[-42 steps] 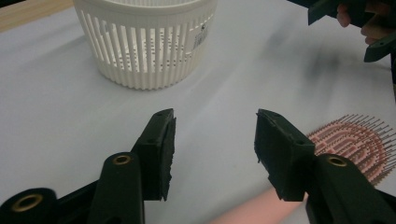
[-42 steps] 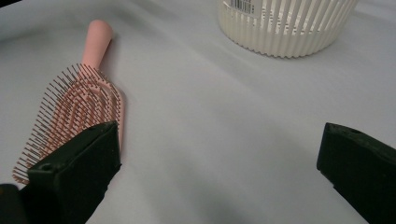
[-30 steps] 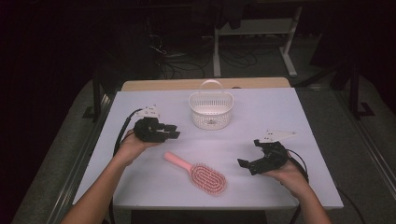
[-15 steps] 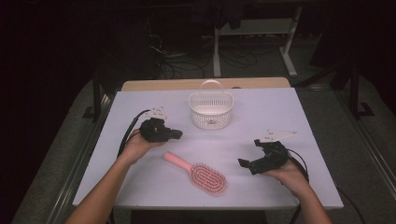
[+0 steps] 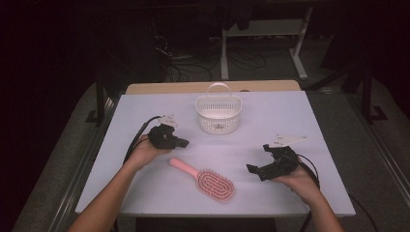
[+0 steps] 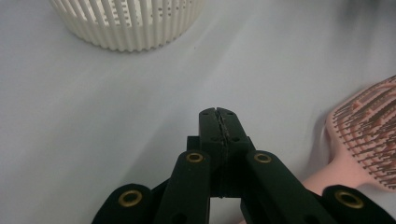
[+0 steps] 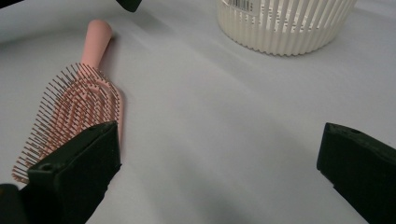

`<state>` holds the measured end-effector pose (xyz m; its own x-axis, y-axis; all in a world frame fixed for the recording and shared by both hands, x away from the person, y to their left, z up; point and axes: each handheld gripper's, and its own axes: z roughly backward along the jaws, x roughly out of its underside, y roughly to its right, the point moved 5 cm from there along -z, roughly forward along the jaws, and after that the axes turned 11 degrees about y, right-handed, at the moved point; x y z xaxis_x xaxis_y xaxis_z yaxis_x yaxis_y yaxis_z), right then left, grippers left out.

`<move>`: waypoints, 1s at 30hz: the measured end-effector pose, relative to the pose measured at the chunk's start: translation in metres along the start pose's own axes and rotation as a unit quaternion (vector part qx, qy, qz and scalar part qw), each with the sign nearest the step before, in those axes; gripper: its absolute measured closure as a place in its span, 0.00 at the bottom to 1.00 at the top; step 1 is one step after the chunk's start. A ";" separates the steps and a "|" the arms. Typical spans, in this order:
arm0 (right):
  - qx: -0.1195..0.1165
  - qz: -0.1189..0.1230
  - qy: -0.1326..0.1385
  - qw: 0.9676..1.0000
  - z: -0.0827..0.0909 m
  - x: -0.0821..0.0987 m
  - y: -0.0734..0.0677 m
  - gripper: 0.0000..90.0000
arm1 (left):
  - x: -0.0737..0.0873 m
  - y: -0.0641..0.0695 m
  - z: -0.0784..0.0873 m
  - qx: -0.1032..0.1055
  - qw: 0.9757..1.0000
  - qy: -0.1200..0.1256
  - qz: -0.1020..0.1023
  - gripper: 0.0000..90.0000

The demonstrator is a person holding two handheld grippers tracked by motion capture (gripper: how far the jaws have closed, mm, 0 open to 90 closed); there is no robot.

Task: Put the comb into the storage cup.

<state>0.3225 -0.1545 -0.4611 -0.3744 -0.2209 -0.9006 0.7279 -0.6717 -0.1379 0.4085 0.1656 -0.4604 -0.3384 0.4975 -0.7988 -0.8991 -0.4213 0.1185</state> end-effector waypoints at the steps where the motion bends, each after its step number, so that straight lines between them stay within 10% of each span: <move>1: 0.000 0.000 0.000 1.000 0.000 0.000 0.000 0.00 | 0.001 0.000 -0.001 0.001 1.000 -0.004 -0.001 1.00; 30: 0.002 -0.001 -0.001 1.000 0.001 0.001 0.000 0.00 | 0.028 0.007 0.002 0.007 0.997 -0.076 -0.005 1.00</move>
<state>0.3222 -0.1554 -0.4614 -0.3775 -0.2206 -0.8993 0.7243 -0.6755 -0.1383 0.3924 0.1780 -0.4813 -0.3663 0.6121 -0.7009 -0.9062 -0.4055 0.1195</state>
